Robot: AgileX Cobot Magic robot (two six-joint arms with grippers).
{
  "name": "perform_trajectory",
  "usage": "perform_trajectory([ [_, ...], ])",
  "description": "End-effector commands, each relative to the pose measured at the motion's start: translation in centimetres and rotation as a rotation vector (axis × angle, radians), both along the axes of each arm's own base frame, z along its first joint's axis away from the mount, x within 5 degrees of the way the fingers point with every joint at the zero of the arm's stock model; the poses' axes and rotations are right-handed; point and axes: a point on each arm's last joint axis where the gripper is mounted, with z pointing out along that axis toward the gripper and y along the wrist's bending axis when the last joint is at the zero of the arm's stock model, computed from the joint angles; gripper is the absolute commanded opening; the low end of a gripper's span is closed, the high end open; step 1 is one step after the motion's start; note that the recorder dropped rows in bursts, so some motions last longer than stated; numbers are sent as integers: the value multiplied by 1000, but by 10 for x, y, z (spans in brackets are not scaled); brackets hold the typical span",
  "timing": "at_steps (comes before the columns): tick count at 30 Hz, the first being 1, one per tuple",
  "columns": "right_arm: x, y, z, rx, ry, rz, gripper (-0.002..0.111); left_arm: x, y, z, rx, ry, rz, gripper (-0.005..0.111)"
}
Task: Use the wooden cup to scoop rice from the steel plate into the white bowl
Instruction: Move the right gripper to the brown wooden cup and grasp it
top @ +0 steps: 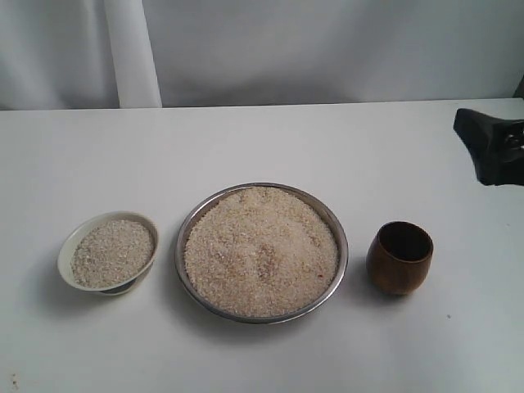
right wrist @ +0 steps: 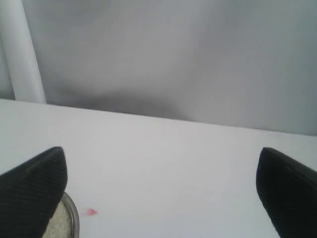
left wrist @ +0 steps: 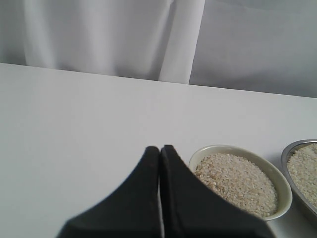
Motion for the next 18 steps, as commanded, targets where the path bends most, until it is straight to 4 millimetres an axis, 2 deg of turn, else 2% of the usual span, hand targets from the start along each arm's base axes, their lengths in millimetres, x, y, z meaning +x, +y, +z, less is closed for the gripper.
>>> perform_trajectory([
  [1,9,2,-16,-34,58,20,95,0,0,0,-5,-3,-2,0],
  [9,15,1,-35,-56,159,8,95,0,0,0,-5,-3,-2,0],
  [18,16,-1,-33,33,152,-40,95,0,0,0,-5,-3,-2,0],
])
